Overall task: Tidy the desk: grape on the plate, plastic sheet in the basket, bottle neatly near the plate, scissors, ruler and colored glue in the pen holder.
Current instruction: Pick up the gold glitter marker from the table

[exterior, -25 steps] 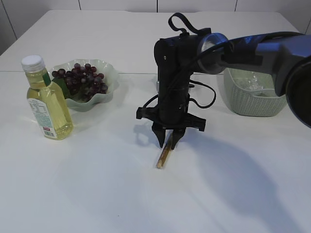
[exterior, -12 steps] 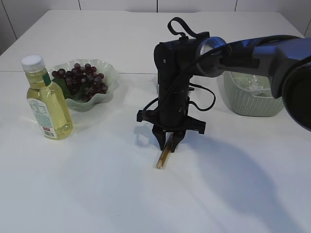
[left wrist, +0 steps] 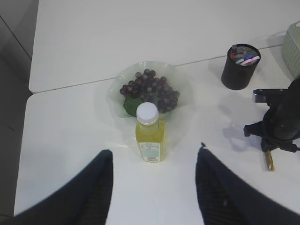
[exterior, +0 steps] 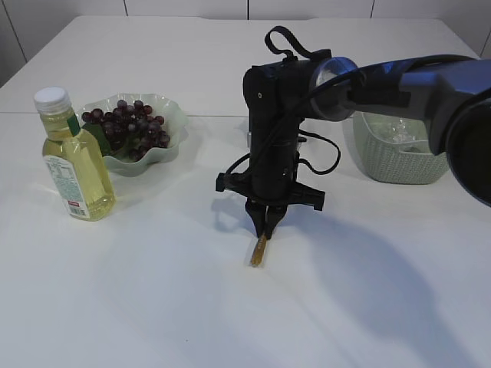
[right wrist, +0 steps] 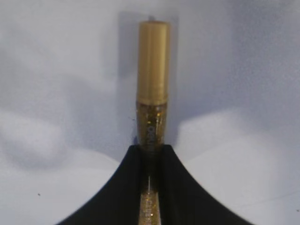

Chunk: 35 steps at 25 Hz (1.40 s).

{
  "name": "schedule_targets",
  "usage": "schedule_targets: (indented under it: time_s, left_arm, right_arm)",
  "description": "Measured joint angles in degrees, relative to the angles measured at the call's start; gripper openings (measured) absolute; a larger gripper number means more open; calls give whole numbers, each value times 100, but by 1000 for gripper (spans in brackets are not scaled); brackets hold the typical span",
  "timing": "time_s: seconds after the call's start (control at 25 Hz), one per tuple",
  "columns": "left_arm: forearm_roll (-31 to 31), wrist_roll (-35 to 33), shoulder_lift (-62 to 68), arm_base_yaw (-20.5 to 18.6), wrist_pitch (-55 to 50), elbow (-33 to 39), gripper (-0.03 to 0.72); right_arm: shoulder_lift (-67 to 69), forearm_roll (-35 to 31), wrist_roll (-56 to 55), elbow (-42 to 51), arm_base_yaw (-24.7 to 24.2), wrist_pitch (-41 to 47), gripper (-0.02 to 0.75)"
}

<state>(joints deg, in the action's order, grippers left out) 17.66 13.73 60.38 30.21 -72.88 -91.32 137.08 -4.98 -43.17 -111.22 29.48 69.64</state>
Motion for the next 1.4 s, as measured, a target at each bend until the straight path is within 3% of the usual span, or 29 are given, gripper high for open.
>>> schedule_targets:
  time_s: [0.28,0.68,1.0,1.2,1.4]
  left_arm:
    - [0,0,0,0,0,0,416]
    - [0,0,0,0,0,0,416]
    - [0,0,0,0,0,0,416]
    - [0,0,8,0,0,0,415]
    - [0,0,46,0,0,0,415]
  right_arm:
    - [0,47,410,-56,0,9,50]
    - [-11,-102,2260,-496,0,9,50]
    - [-489,254,2997,-496,0,13,50]
    - [-1078,660,3198,144,0,13,50]
    - [-1821,1238,3237,1343,0,13,50]
